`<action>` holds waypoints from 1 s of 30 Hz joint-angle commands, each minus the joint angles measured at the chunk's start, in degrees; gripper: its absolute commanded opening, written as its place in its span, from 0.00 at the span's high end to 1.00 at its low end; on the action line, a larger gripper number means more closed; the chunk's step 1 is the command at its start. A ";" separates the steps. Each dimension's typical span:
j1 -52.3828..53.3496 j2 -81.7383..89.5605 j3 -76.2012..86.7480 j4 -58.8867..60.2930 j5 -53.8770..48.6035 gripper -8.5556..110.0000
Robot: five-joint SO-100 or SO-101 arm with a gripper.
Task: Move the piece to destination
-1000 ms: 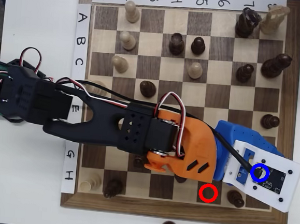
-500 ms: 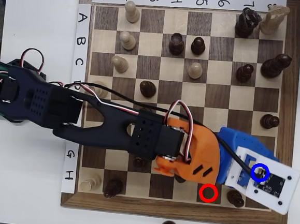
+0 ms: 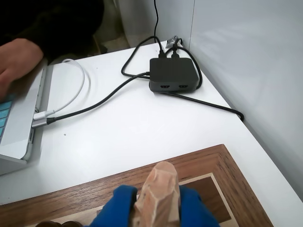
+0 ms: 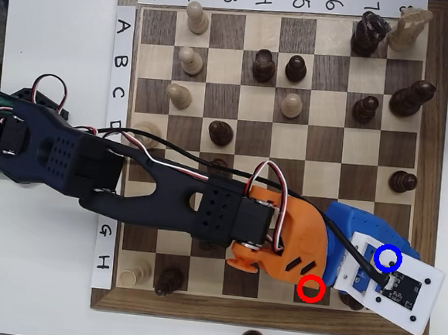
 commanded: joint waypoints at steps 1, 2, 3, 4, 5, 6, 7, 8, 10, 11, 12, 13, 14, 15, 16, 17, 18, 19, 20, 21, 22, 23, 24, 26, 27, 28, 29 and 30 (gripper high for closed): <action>1.85 3.34 -7.21 -5.80 -1.23 0.93; 1.76 3.34 -7.12 -5.80 -1.23 0.93; 1.67 3.34 -7.03 -5.80 -1.23 0.93; 1.58 3.34 -6.94 -5.80 -1.23 0.93; 1.49 3.34 -6.77 -5.89 -1.23 0.93; 1.41 3.25 -6.68 -6.06 -1.23 0.93; 1.32 3.16 -6.59 -6.24 -1.23 0.93; 1.23 3.08 -6.50 -6.24 -1.23 0.93; 1.05 2.90 -6.33 -6.24 -1.14 0.93; 0.97 2.81 -6.24 -6.24 -1.05 0.93; 0.88 2.55 -6.24 -6.24 -1.05 0.93; 0.79 2.37 -6.15 -6.33 -1.14 0.93; 0.70 2.11 -6.06 -6.42 -1.14 0.93; 0.62 1.85 -5.89 -6.42 -1.23 0.93; 0.62 1.67 -5.54 -6.59 -1.32 0.93; 0.53 1.58 -5.10 -6.77 -1.49 0.93; 0.53 1.32 -4.83 -6.77 -1.58 0.93; 0.53 1.14 -4.57 -6.86 -1.67 0.93; 0.53 0.97 -4.31 -6.86 -1.67 0.92; 0.44 0.79 -4.04 -6.86 -1.76 0.92; 0.44 0.62 -3.96 -7.03 -1.76 0.92; 0.44 0.44 -3.96 -7.03 -1.76 0.92; 0.44 0.18 -3.96 -7.21 -1.76 0.92; 0.44 -0.26 -3.87 -7.29 -1.85 0.92; 0.44 -0.35 -3.87 -7.38 -1.85 0.92; 0.44 -0.53 -3.69 -7.38 -2.02 0.92; 0.44 -0.70 -3.43 -7.47 -2.20 0.92; 0.44 -0.88 -3.25 -7.56 -2.29 0.92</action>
